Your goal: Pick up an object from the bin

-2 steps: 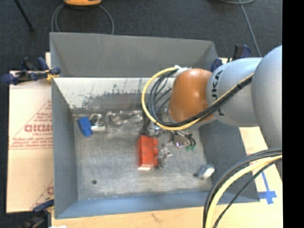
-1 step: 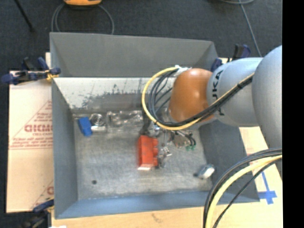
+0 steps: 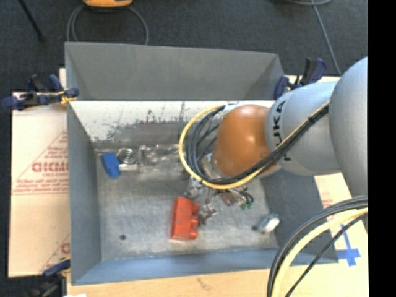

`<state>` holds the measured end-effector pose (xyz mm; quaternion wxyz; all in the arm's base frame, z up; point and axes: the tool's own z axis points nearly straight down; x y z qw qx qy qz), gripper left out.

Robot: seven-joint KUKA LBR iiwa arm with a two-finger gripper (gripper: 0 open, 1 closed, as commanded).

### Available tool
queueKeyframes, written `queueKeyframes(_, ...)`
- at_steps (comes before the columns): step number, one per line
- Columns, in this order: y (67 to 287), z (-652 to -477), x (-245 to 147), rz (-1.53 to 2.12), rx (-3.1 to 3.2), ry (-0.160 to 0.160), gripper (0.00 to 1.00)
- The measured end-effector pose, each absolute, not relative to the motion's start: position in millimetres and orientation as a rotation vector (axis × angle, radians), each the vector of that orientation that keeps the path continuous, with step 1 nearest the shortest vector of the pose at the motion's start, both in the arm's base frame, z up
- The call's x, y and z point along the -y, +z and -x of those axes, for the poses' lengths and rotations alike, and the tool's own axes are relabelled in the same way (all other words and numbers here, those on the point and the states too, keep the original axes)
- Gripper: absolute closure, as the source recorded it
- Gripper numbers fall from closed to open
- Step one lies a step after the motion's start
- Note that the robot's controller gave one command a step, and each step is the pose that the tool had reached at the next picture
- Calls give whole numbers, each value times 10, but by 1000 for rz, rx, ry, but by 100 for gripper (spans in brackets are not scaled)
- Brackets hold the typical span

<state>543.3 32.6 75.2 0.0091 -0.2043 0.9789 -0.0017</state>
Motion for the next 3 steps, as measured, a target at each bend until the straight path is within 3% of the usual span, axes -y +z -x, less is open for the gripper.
queueKeyframes(1,755,-6032,-1166,600,-3074,-3,100)
queueKeyframes(2,1403,-6242,-1081,584,-3073,-2,100)
queueKeyframes(3,1695,-6215,-1116,735,-3046,-2,100)
